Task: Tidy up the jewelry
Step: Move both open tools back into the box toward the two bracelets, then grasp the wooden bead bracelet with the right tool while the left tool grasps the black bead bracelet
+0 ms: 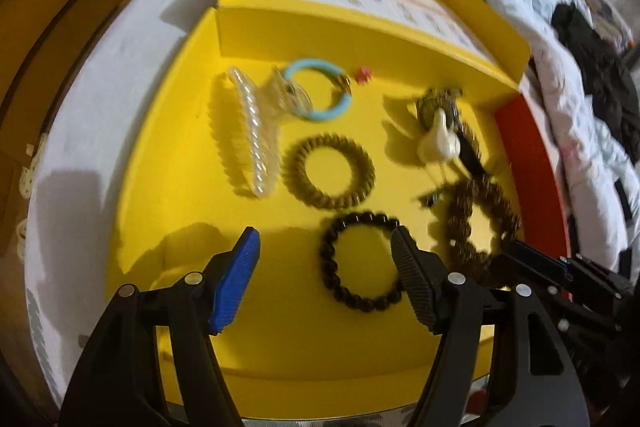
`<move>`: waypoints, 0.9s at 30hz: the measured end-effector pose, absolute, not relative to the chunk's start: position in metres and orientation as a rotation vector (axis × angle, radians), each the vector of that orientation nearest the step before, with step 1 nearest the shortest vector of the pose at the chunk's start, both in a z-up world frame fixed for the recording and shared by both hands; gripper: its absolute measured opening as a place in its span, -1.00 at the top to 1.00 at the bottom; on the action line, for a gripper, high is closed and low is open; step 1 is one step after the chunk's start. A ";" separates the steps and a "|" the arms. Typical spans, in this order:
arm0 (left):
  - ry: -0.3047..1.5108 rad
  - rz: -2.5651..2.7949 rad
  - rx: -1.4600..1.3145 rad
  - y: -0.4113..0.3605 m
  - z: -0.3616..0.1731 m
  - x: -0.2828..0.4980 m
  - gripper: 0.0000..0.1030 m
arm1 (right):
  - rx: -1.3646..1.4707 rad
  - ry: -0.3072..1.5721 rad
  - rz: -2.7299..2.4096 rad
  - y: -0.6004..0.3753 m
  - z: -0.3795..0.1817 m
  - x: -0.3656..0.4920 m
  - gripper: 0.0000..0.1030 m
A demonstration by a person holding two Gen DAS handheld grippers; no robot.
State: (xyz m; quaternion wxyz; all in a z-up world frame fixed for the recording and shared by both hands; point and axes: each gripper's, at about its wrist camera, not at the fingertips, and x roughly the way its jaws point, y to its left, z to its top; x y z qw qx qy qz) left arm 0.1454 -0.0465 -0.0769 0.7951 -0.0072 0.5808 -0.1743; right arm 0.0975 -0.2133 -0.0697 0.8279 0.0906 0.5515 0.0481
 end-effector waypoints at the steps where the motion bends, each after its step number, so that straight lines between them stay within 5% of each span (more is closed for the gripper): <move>1: 1.261 -0.366 0.010 -0.050 -0.080 0.143 -0.31 | 0.180 1.175 0.108 -0.209 -0.071 0.097 0.43; 15: 1.305 -0.320 0.097 -0.060 -0.097 0.138 -0.22 | 0.001 1.191 0.080 -0.188 -0.092 0.102 0.42; 22: 1.306 -0.308 0.092 -0.063 -0.096 0.137 0.26 | -0.031 1.186 0.073 -0.186 -0.101 0.104 0.39; 27: 1.303 -0.314 0.111 -0.063 -0.094 0.136 0.37 | -0.050 1.174 0.079 -0.185 -0.102 0.103 0.39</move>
